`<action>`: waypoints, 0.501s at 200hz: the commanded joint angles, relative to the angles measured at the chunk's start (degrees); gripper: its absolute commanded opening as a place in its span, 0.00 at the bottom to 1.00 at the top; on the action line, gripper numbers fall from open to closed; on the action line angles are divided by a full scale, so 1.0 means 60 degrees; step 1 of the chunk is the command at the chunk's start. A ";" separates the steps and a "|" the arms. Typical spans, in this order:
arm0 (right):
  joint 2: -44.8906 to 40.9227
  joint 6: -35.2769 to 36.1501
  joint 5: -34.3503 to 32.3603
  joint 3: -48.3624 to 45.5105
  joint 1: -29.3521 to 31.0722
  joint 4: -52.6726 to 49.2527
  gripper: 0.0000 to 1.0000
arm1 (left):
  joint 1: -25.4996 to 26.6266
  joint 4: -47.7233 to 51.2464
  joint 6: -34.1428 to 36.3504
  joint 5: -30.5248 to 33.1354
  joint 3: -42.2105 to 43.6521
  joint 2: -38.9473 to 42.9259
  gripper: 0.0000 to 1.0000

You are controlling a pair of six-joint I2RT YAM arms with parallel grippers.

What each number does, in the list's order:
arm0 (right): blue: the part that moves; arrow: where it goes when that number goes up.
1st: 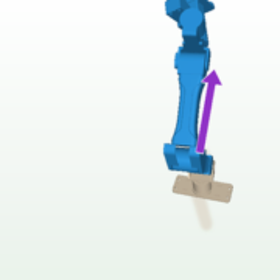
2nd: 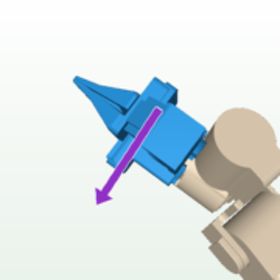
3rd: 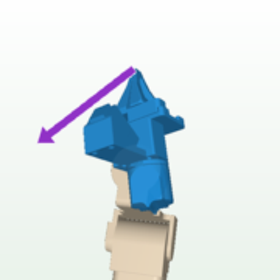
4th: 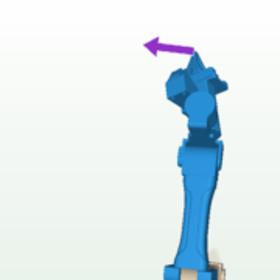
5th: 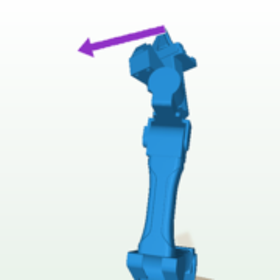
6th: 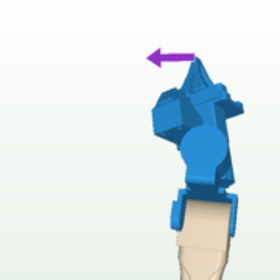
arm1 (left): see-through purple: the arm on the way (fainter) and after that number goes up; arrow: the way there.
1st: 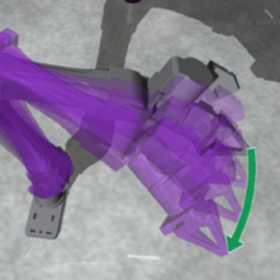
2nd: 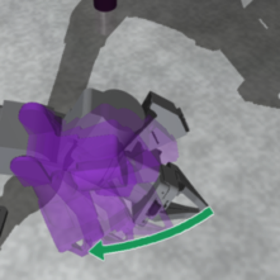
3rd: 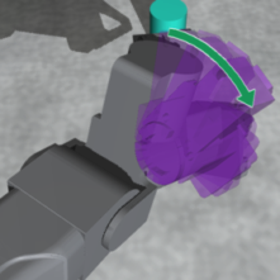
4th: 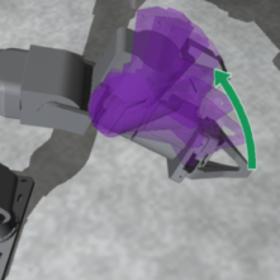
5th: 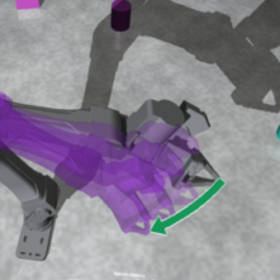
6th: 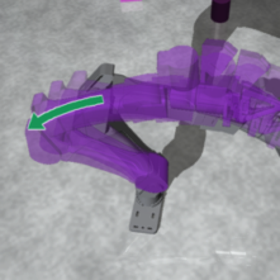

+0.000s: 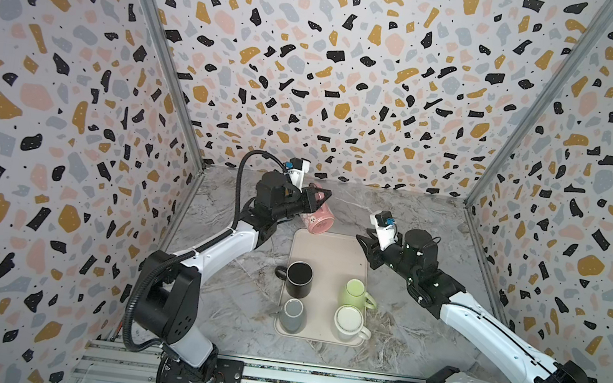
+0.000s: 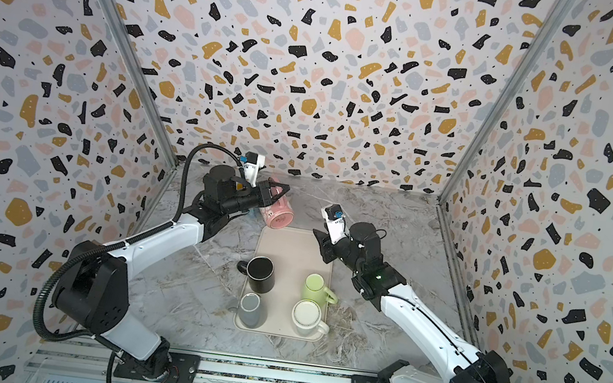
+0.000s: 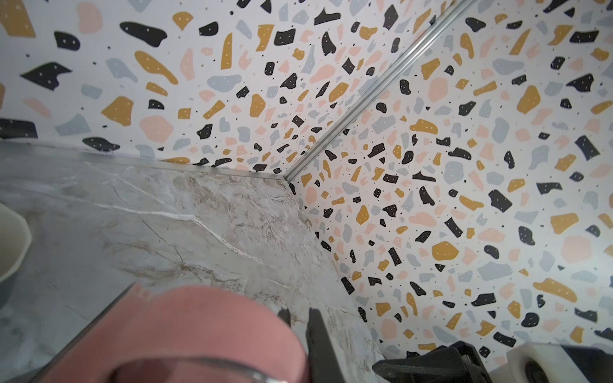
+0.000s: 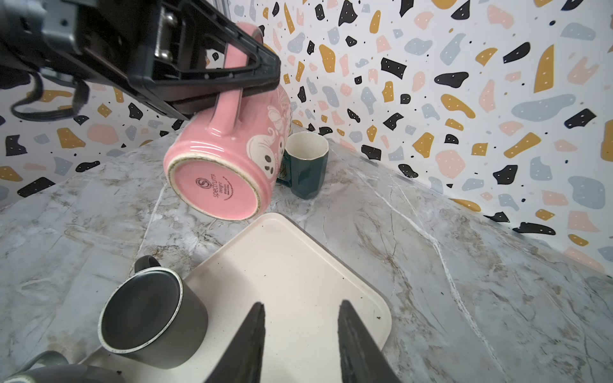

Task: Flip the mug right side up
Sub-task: 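Swing the pink mug toward the right gripper while the right gripper reaches in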

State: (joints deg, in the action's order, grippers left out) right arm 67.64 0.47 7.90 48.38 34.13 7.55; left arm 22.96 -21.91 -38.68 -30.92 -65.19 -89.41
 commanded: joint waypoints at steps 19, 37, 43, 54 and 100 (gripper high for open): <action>-0.0185 0.0092 -0.0014 0.0717 -0.0043 -0.0485 0.34 | 0.0675 -0.1223 0.3631 0.1268 0.0600 0.1194 0.00; -0.0123 0.0079 0.0012 0.1055 -0.0066 -0.0765 0.31 | 0.0992 -0.1527 0.4734 0.1945 0.1124 0.1534 0.00; -0.0082 0.0070 0.0036 0.1191 -0.0080 -0.0866 0.30 | 0.1084 -0.1734 0.5028 0.2157 0.1318 0.1643 0.00; 0.0024 0.0054 0.0119 0.1447 -0.0090 -0.1089 0.28 | 0.1293 -0.2272 0.5566 0.2399 0.1750 0.1846 0.00; 0.0389 0.0044 0.0888 0.2306 -0.0117 -0.1667 0.24 | 0.2336 -0.4033 0.8058 0.3475 0.3064 0.2131 0.00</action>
State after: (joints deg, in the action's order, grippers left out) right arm 69.19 0.51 9.87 58.78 33.69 0.84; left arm 34.33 -29.80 -3.53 -15.22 -48.12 -79.09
